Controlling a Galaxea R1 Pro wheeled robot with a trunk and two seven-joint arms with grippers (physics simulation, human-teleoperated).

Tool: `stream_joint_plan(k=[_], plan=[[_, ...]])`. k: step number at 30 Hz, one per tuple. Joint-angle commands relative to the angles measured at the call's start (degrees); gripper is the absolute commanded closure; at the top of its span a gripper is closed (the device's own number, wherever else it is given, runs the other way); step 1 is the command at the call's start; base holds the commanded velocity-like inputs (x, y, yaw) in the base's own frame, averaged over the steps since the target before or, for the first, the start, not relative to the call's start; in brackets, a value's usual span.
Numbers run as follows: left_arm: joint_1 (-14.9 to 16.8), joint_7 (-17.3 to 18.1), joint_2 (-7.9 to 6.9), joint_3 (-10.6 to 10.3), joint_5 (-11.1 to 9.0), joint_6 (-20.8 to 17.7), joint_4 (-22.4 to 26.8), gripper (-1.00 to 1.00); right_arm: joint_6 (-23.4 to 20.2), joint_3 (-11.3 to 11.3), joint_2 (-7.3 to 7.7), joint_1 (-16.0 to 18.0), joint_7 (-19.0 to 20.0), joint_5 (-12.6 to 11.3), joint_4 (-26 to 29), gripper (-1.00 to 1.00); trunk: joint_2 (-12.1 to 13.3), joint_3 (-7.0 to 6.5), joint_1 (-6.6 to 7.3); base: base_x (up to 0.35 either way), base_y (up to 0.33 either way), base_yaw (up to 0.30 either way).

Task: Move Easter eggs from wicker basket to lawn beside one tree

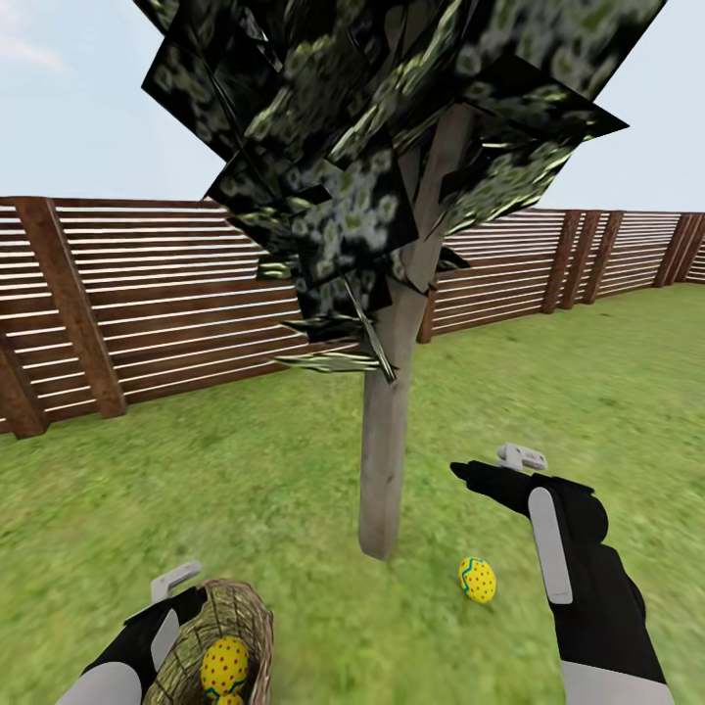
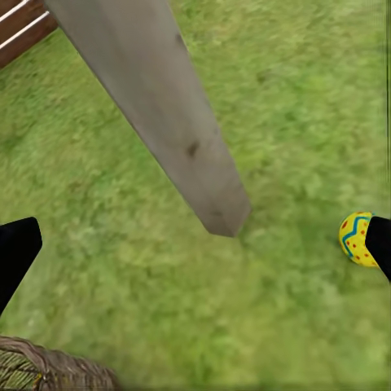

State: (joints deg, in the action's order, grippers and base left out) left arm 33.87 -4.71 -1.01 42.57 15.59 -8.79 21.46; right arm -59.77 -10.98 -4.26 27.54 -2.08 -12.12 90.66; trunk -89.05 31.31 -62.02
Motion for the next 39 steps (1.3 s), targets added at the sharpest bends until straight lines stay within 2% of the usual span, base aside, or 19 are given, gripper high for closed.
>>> stream_joint_plan(k=[1,3,6,7,9,11,12,14,16,17,21,22,23,26,28,31,35,39], plan=[[0.1,0.0,0.04,0.3,0.6,-0.3,0.1,-1.00,-0.2,-0.5,-0.05,0.1,-0.2,-0.5,0.0,-1.00,-0.4,0.24,-0.22,0.000,0.000,0.000],[0.1,0.0,0.04,0.3,0.6,-0.3,0.1,-1.00,-0.2,-1.2,0.02,0.1,0.0,-0.5,0.0,-1.00,-1.3,0.60,-0.66,0.000,0.000,0.000],[0.1,0.0,0.04,0.3,0.6,-0.3,0.1,-1.00,-0.2,-2.4,1.13,0.1,2.7,-0.6,0.0,-1.00,-2.5,1.14,-1.32,0.000,0.000,0.000],[0.1,0.0,0.04,0.3,0.6,-0.3,0.1,-1.00,-0.2,-2.8,2.18,0.1,5.0,-0.6,0.0,-1.00,-2.9,1.32,-1.54,0.000,0.000,0.000],[0.1,0.0,0.04,0.3,0.6,-0.3,0.1,-1.00,-0.2,-3.0,3.79,0.0,7.3,-0.5,0.0,-1.00,-3.7,1.68,-1.98,0.000,0.000,0.000],[0.1,0.0,0.04,0.3,0.6,-0.3,0.1,-1.00,-0.2,-3.2,6.07,0.0,9.5,-0.6,0.0,-1.00,-4.5,2.04,-2.42,0.000,0.000,0.000],[0.1,0.0,0.04,0.3,0.6,-0.2,0.1,-1.00,-0.2,-3.5,8.62,0.0,11.7,-0.9,0.0,-1.00,-4.9,2.22,-2.64,0.000,0.000,0.000],[0.1,0.0,0.04,0.3,0.6,-0.2,0.1,-1.00,-0.2,-4.5,11.07,-0.2,14.1,-2.0,0.0,-1.00,-5.7,2.58,-3.08,0.000,0.000,0.000],[0.1,0.0,0.04,0.3,0.6,-0.2,0.1,-1.00,-0.2,-5.8,13.30,-0.9,16.6,-3.9,0.0,-1.00,-6.5,2.94,-3.52,0.000,0.000,0.000],[0.1,0.0,0.04,0.3,0.6,-0.2,0.1,-1.00,-0.2,-6.9,15.44,-2.2,19.0,-6.3,0.0,-1.00,-6.9,3.12,-3.74,0.000,0.000,0.000],[0.1,0.0,0.04,0.3,0.6,-0.2,0.1,-1.00,-0.2,-8.1,19.42,-4.5,22.5,-11.7,0.0,-1.00,-8.5,3.83,-4.62,0.000,0.000,0.000],[0.1,0.0,0.04,0.3,0.6,-0.1,0.1,-1.00,-0.2,-8.3,21.09,-5.3,23.5,-14.4,0.0,-1.00,-8.9,4.01,-4.84,0.000,0.000,0.000],[0.1,0.0,0.04,0.3,0.6,-0.1,0.1,-1.00,-0.2,-8.4,21.77,-5.6,23.9,-15.8,0.0,-1.00,-9.3,4.19,-5.06,0.000,0.000,0.000],[0.1,0.0,0.04,0.3,0.6,-0.1,0.1,-1.00,-0.2,-8.4,23.46,-6.7,24.7,-20.0,0.0,-1.00,-10.5,4.73,-5.71,0.000,0.000,0.000],[0.1,0.0,0.04,0.3,0.6,-0.1,0.1,-1.00,-0.2,-8.4,23.86,-7.1,24.9,-21.2,0.0,-1.00,-11.3,5.09,-6.15,0.000,0.000,0.000],[0.1,0.0,0.04,0.3,0.6,-0.1,0.1,-1.00,-0.2,-8.3,24.27,-7.6,25.2,-22.4,0.0,-1.00,-12.5,5.63,-6.81,0.000,0.000,0.000],[0.1,0.0,0.04,0.3,0.6,-0.1,0.1,-1.00,-0.2,-7.9,24.44,-7.8,26.1,-22.9,0.1,-1.00,-14.1,6.35,-7.69,0.000,0.000,0.000],[0.1,0.0,0.04,0.3,0.6,-0.1,0.1,-1.00,-0.2,-6.9,24.58,-7.9,30.0,-23.1,0.1,-1.00,-15.7,7.07,-8.57,0.000,0.000,0.000]])
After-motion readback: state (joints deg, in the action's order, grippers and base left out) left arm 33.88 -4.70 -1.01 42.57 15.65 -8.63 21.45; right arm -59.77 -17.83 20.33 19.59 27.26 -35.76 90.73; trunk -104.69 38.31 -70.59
